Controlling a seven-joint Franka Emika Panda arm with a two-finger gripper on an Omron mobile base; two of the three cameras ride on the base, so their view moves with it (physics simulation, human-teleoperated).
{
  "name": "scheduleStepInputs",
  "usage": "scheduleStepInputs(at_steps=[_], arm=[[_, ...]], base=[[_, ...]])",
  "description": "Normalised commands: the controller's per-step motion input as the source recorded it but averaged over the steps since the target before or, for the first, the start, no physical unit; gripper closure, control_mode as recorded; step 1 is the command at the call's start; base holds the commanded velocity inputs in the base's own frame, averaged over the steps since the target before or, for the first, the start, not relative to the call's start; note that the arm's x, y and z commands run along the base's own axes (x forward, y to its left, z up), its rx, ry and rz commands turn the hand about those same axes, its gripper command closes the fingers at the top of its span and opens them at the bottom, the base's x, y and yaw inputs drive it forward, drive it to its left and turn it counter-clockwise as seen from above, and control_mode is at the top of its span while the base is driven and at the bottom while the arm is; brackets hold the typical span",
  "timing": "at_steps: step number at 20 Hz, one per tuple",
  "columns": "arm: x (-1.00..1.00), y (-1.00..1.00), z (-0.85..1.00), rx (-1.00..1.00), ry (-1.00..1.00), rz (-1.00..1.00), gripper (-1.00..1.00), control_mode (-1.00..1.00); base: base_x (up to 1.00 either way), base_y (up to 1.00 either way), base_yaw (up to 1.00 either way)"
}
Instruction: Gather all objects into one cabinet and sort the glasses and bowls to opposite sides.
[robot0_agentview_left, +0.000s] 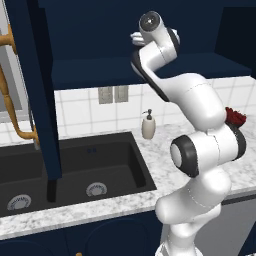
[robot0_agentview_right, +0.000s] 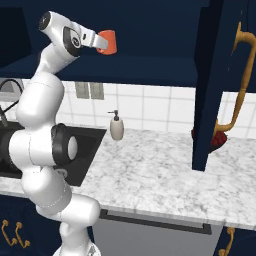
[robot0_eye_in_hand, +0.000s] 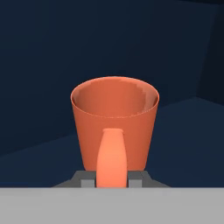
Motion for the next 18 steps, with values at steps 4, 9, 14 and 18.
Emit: scheduleStepInputs(at_steps=[4, 9, 14, 18], arm=[[-0.05, 0.00, 0.00, 0.00, 0.00, 0.00, 1.00, -1.00], [0.00, 0.00, 0.00, 0.00, 0.00, 0.00, 1.00, -1.00], [-0.02, 0.00, 0.00, 0.00, 0.00, 0.00, 1.00, 1.00], [0.00, 0.00, 0.00, 0.00, 0.00, 0.00, 1.00, 1.00]], base=[[0.00, 0.00, 0.00], [0.00, 0.00, 0.00], [-0.09, 0.00, 0.00], [-0.52, -0.01, 0.00]])
